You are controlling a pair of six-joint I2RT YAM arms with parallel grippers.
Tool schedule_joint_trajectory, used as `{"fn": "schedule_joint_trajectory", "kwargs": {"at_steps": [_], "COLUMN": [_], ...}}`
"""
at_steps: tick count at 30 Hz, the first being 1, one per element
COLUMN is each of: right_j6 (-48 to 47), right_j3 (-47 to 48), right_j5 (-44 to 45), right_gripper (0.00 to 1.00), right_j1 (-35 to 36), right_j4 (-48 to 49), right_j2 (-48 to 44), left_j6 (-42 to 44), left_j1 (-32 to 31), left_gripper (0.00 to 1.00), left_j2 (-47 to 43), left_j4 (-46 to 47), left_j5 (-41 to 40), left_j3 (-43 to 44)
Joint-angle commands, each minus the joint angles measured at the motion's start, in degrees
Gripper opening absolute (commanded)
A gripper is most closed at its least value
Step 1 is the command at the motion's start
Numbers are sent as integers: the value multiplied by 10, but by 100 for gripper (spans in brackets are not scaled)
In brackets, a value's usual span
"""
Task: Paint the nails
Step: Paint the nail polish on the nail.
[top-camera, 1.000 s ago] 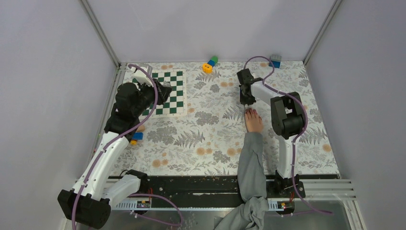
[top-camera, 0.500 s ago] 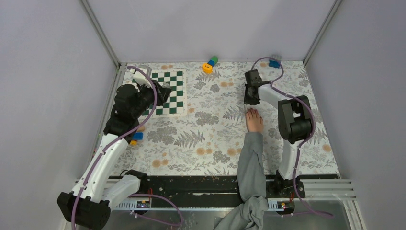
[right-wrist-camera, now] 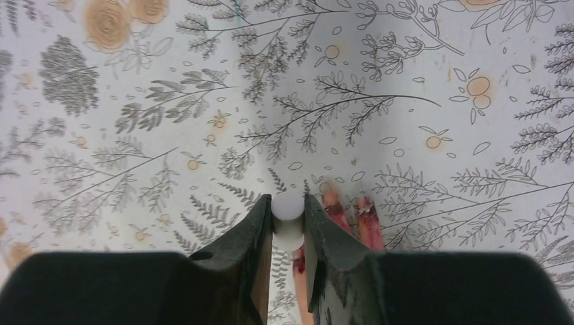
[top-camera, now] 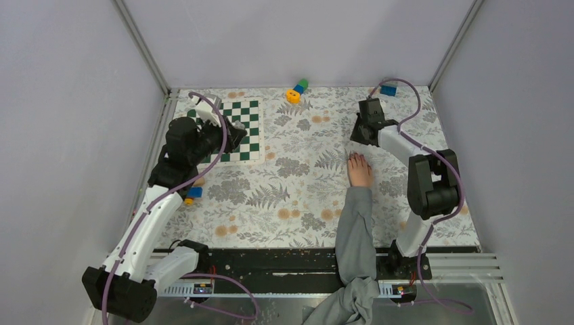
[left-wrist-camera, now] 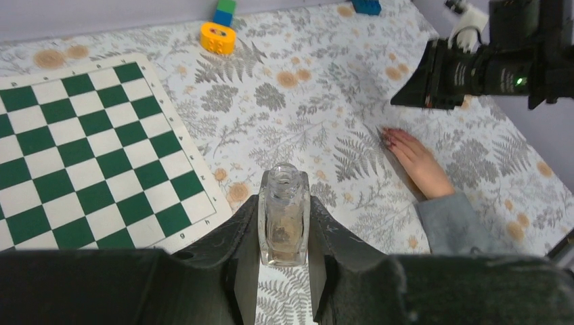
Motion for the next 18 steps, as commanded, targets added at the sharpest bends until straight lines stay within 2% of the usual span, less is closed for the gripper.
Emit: {"fn": "schedule_joint_trajectory", "kwargs": {"at_steps": [1,11,18], "right_j6": [46,47,41], "right_j3": [-19,2,15], "right_j5": [-19,28,65], "right_gripper": [0,0,0], "right_j1": [-1,3,31], "right_j4": [40,5,-2], "right_j2": [-49,-30,-2], "left_j6": [25,8,3], "left_j1": [2,5,9], "left_gripper": [0,0,0], "left_j2": [13,-9,-21], "left_j4": [-11,21,18], "left_j5": [49,66,68], "left_j3": [37,0,-14]}}
